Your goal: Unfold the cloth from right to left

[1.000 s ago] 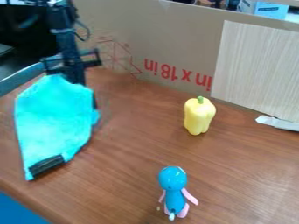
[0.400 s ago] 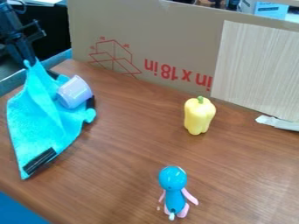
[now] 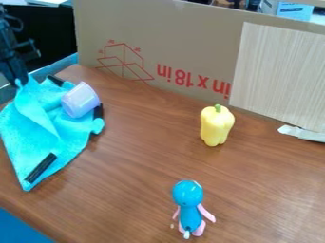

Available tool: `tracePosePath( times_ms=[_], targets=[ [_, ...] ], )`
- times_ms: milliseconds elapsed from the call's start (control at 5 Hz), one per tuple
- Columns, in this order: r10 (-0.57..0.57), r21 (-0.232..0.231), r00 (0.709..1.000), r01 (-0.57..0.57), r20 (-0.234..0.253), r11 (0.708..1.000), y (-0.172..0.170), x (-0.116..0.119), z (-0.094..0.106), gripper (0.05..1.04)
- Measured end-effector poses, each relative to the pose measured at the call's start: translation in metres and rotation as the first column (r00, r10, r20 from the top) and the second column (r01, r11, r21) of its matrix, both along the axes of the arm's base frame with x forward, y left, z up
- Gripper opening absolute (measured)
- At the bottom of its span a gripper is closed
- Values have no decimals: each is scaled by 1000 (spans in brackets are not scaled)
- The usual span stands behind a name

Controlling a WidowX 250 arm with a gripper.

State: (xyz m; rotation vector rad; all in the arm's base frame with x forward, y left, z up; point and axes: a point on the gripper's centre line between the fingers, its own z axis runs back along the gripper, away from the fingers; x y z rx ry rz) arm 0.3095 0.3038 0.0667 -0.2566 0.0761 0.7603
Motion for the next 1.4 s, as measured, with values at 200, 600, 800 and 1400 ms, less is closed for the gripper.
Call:
tracePosePath(
  times_ms=[200,600,800,1400],
  targets=[
    [-16,38,1000,17,-22,999,15,-9,-6,64],
    [-40,11,999,40,-21,999,40,-55,-33,64],
    [-58,-36,997,60,50,998,46,-76,-23,64],
    [-104,76,957,86,272,993,24,-134,-22,64]
  ],
)
